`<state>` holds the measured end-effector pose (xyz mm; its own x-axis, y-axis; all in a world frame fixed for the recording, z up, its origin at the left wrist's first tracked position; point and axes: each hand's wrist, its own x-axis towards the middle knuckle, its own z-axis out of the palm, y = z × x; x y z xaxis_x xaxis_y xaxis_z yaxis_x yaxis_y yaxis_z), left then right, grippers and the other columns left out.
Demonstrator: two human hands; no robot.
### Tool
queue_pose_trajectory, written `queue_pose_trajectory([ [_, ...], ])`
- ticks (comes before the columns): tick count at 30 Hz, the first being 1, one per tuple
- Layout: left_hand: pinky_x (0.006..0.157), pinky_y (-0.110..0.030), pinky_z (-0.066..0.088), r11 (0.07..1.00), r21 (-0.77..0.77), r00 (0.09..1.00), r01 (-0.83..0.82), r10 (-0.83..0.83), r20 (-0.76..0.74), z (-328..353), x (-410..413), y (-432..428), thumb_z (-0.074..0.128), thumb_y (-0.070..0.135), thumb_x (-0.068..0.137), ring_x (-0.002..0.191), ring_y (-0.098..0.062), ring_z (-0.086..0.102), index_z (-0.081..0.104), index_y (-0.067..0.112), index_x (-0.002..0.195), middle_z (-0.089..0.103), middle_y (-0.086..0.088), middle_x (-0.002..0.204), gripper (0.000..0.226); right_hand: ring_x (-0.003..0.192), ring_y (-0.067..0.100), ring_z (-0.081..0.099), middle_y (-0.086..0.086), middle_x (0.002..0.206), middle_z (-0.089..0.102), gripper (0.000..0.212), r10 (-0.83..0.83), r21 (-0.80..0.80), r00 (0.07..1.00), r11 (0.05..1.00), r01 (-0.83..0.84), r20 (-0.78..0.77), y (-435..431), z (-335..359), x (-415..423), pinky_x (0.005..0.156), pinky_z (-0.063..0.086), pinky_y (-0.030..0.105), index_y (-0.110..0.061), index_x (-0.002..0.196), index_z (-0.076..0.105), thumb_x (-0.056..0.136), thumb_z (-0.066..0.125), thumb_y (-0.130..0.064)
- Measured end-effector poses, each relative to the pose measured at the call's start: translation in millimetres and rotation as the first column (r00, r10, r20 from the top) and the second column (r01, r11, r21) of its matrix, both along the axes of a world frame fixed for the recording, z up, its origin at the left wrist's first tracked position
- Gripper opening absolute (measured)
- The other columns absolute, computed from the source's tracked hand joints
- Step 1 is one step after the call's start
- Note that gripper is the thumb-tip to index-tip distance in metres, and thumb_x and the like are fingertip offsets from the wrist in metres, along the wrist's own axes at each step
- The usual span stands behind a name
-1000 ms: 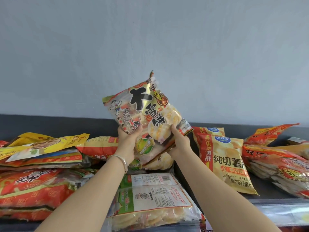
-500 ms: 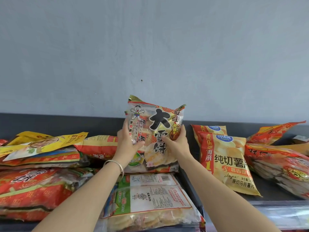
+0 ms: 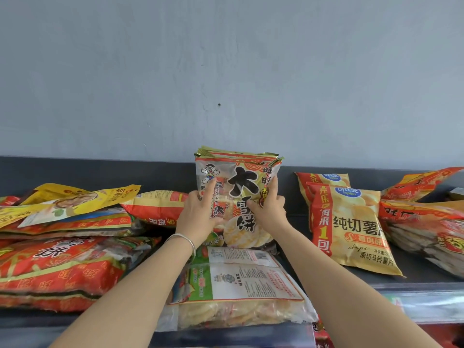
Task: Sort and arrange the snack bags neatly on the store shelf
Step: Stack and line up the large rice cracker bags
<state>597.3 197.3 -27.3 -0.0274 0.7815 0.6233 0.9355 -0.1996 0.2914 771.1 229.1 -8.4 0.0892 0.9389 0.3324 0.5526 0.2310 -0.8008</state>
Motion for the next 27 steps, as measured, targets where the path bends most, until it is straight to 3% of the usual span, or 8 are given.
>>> queue_pose_trajectory([
  [2,0.096,-0.040,0.042,1.000,-0.002,1.000,-0.005,0.005,0.005,3,0,-2,0.072,0.037,0.078,0.124,-0.034,0.038,-0.001,0.034,0.148,0.029,-0.019,0.139,0.100,0.129,0.042,0.036,0.017,0.146,0.024,0.091,-0.051,0.007,0.998,0.999,0.051,0.028,-5,2,-3,0.102,0.037,0.050,-0.032,0.151,-0.006,0.090,0.062,-0.033],
  [5,0.107,-0.043,0.031,0.998,0.056,0.999,-0.030,0.029,0.023,9,0,-9,0.072,0.035,0.078,0.134,-0.038,0.027,0.013,0.030,0.148,0.013,-0.018,0.151,0.091,0.132,0.038,0.028,0.012,0.148,0.022,0.076,-0.178,0.206,0.979,0.966,0.155,0.100,-23,2,-7,0.102,0.037,0.046,-0.021,0.150,0.014,0.090,0.061,-0.027],
  [8,0.106,-0.043,0.033,0.989,0.142,0.999,-0.047,0.045,0.020,16,0,-21,0.072,0.035,0.078,0.133,-0.036,0.029,0.034,0.025,0.140,0.021,-0.016,0.148,0.074,0.119,0.032,0.038,0.011,0.133,0.038,0.045,-0.283,0.404,0.946,0.893,0.199,0.159,-39,2,-9,0.095,0.037,0.037,-0.013,0.133,0.043,0.092,0.054,-0.025],
  [11,0.102,-0.041,0.036,0.988,0.144,0.998,-0.054,0.056,-0.012,18,2,-35,0.070,0.035,0.080,0.129,-0.033,0.034,0.048,0.024,0.130,0.030,-0.012,0.143,0.056,0.116,0.029,0.040,0.009,0.129,0.042,0.031,-0.218,0.405,0.944,0.908,0.104,0.246,-51,2,-10,0.094,0.041,0.037,-0.017,0.122,0.051,0.091,0.054,-0.022],
  [15,0.093,-0.038,0.040,0.996,0.068,0.998,-0.057,0.057,-0.002,17,7,-57,0.063,0.036,0.086,0.122,-0.026,0.039,0.055,0.029,0.121,0.044,-0.003,0.133,0.036,0.116,0.026,0.049,0.006,0.128,0.050,0.029,0.026,0.301,0.903,0.938,-0.170,0.428,-65,-2,-8,0.093,0.047,0.040,-0.019,0.121,0.054,0.094,0.053,-0.028],
  [19,0.081,-0.037,0.049,0.989,-0.146,0.996,0.018,-0.006,0.086,16,5,-81,0.056,0.036,0.090,0.103,-0.017,0.058,0.063,0.031,0.099,0.063,0.007,0.110,0.012,0.100,0.020,0.060,0.001,0.111,0.066,0.030,0.365,0.036,0.722,0.880,-0.474,0.587,-86,-6,-3,0.083,0.049,0.036,-0.019,0.113,0.063,0.094,0.052,-0.040],
  [24,0.086,-0.036,0.049,0.917,-0.392,0.988,0.075,-0.014,0.156,6,0,-108,0.061,0.028,0.088,0.097,-0.019,0.060,0.064,0.023,0.090,0.064,0.000,0.102,0.007,0.110,0.022,0.056,0.006,0.122,0.062,0.044,0.579,-0.228,0.536,0.781,-0.582,0.615,-119,-11,-6,0.091,0.044,0.034,-0.017,0.123,0.062,0.093,0.050,-0.047],
  [27,0.078,-0.034,0.051,0.887,-0.454,0.984,0.085,-0.004,0.177,-2,0,-123,0.060,0.027,0.089,0.094,-0.026,0.064,0.065,0.019,0.099,0.065,-0.003,0.101,0.014,0.127,0.026,0.044,0.007,0.139,0.049,0.068,0.620,-0.364,0.389,0.748,-0.555,0.681,-131,-10,-8,0.103,0.039,0.041,-0.018,0.141,0.044,0.087,0.055,-0.058],
])
